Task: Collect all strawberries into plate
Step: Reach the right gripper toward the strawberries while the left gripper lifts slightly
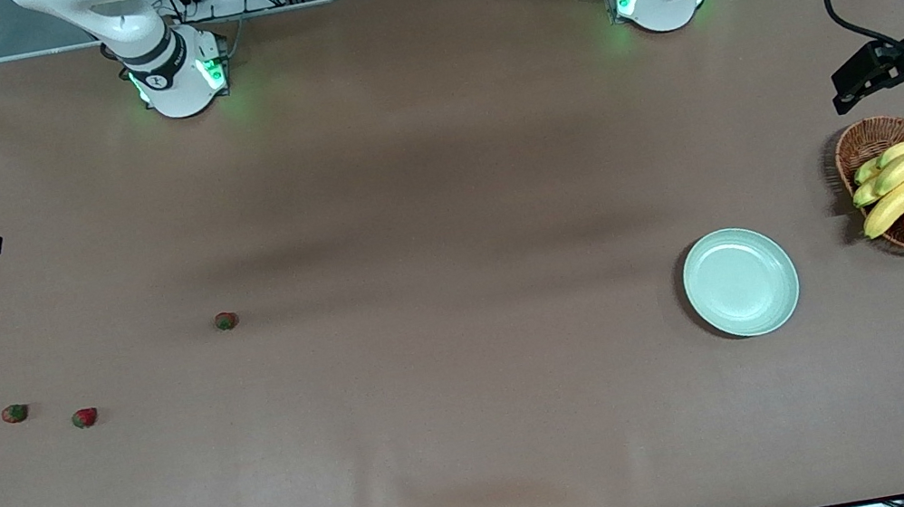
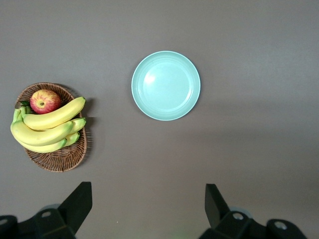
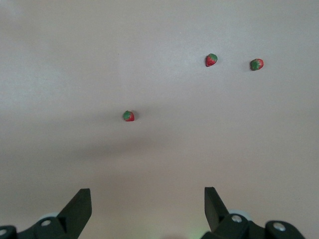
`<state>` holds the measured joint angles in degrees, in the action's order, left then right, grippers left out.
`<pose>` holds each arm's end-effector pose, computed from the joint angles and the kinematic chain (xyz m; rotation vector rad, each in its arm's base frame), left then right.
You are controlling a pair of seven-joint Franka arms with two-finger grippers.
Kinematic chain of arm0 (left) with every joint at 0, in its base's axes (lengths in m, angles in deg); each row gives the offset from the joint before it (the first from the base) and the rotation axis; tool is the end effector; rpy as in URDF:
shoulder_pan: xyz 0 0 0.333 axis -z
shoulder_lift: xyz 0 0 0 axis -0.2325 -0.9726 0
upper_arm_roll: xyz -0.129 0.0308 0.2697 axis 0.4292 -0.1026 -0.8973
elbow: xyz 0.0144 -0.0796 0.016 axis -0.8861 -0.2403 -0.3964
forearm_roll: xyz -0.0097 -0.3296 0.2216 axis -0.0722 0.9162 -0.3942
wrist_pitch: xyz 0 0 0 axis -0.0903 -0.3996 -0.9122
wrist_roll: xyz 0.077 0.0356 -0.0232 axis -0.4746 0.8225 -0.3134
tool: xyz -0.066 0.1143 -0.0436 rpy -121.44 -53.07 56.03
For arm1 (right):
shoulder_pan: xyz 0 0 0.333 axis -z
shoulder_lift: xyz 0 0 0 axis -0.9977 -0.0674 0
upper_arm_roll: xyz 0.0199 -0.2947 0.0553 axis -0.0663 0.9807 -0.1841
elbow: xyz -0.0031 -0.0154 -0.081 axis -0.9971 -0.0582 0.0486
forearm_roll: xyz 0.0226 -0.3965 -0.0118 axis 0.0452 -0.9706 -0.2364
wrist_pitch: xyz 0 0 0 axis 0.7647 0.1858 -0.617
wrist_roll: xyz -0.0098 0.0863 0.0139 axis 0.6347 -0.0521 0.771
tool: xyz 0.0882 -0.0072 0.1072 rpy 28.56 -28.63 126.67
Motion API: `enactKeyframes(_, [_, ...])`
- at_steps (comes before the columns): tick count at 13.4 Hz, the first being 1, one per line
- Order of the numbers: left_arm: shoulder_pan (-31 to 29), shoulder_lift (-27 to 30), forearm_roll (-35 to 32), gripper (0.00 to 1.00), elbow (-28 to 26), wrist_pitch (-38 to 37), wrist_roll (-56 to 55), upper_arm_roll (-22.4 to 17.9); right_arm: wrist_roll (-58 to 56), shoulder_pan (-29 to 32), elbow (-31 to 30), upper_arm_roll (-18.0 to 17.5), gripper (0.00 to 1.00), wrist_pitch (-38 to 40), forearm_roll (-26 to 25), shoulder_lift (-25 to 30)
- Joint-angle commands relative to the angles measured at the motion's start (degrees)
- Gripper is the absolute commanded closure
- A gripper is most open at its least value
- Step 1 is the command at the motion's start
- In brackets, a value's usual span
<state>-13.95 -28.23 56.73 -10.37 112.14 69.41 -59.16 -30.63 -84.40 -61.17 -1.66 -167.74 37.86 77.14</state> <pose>0.5638 -0.0393 0.5774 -3.1297 0.0046 0.0355 0.5567 -0.0248 0.5830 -3.1129 0.1804 0.1114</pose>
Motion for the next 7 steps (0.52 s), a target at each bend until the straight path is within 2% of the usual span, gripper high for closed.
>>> enactKeyframes(1, [0.2, -0.5, 0.4, 0.00, 0.7, -0.1, 0.8, 0.2, 0.7, 0.1, -0.3, -0.1, 0.00, -0.5, 0.3, 0.1])
enactKeyframes(7, [0.1, -0.9, 0.8, 0.00, 0.5, 1.4, 0.9, 0.1, 0.7, 0.3, -0.5, -0.1, 0.00, -1.4, 0.3, -0.8])
